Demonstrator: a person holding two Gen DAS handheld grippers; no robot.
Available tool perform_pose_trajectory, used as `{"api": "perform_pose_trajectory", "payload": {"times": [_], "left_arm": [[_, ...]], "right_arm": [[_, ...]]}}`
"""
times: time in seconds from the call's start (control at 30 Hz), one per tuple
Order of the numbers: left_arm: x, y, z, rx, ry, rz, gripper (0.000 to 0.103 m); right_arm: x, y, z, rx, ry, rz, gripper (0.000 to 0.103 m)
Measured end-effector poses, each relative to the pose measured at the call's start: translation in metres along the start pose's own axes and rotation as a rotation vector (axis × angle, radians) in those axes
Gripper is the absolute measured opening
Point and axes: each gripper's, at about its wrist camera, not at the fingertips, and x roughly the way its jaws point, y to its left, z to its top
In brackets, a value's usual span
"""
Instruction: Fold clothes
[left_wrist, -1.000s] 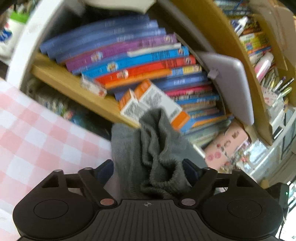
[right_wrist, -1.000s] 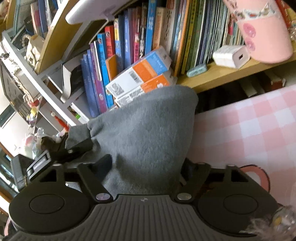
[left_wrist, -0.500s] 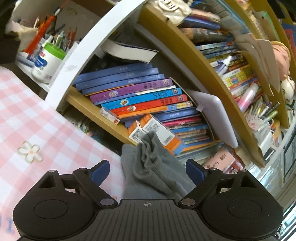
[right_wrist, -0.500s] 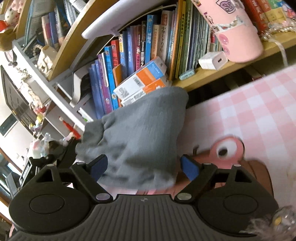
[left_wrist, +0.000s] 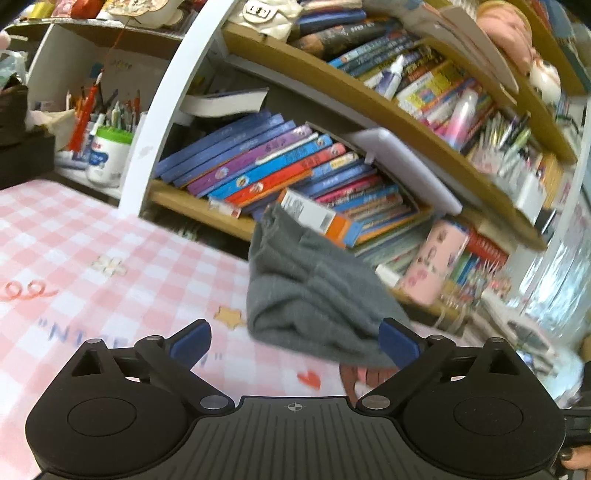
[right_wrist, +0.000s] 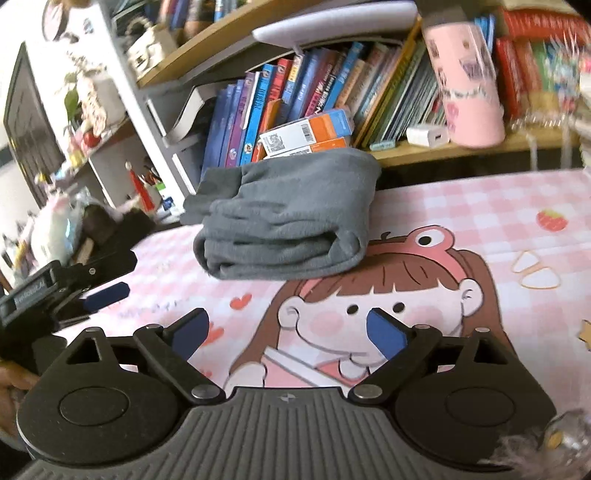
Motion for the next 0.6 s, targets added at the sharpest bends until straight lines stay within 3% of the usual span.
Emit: {"api": "perform_pose_trajectory", "payload": {"times": [0.3,0.6], "left_arm": [[-0.008,-0.026,-0.019,0.152,0.018,0.106,0.103],[-0.002,-0.038,-0.026,0.257,0.048,0.174,0.103]], "right_arm": [[-0.012,0.014,-0.014,-0.113,-0.052,-0.122,0.097],[-0.006,0.022,-0.021,-0.213,-0.067,-0.192,0.1]]}}
